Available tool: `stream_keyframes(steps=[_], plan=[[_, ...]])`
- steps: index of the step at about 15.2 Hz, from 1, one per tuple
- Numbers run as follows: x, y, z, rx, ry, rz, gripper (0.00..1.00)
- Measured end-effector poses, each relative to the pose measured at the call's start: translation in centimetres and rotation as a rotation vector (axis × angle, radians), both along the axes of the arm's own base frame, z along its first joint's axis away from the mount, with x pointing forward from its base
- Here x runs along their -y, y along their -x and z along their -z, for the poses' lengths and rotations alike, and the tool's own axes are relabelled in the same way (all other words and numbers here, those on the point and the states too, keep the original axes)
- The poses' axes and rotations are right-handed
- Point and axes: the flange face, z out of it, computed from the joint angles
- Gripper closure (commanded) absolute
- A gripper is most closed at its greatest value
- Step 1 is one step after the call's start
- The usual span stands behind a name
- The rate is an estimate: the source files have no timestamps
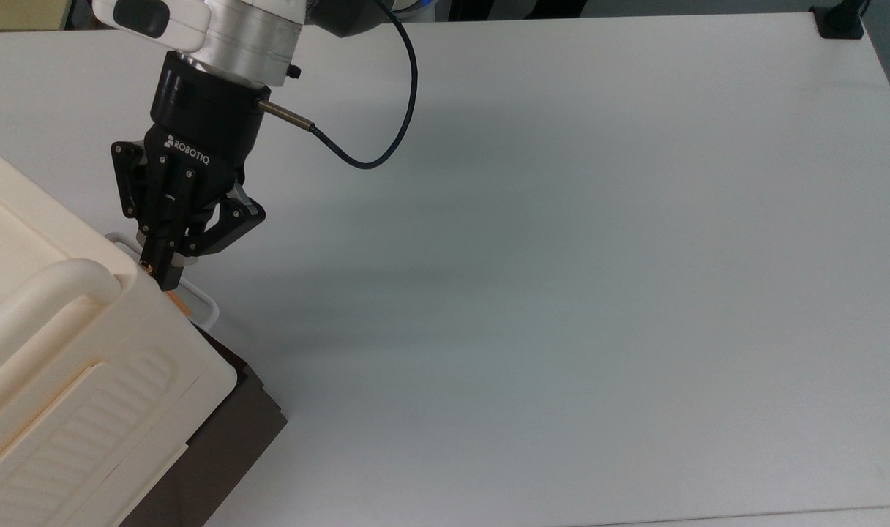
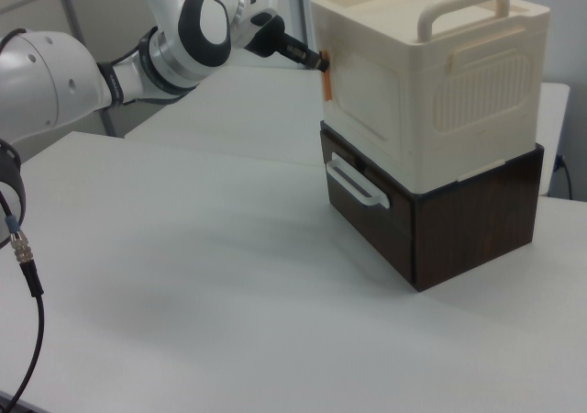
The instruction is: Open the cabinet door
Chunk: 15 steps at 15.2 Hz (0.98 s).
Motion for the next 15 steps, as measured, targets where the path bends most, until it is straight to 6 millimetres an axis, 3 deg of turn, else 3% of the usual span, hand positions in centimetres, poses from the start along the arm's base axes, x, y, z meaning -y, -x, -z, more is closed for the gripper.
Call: stream_keyframes(steps=[4, 7, 8, 10, 13, 15], plan=[[-0.5, 0.1, -0.3, -0.03, -0.001, 0.016, 1.0], [-1.3, 0.7, -1.0, -0.085, -0.03, 0.047, 0.91], [-1.7, 1.1, -1.3, -0.107, -0.042, 0.057, 0.79], [-2.3, 1.9, -1.9, -0.156, -0.064, 0.079, 0.31], [-3.5, 3.1, -1.7, -0.252, -0.138, 0.108, 0.11], [-4.9, 4.0, -1.9, -0.312, -0.183, 0.109, 0.1]])
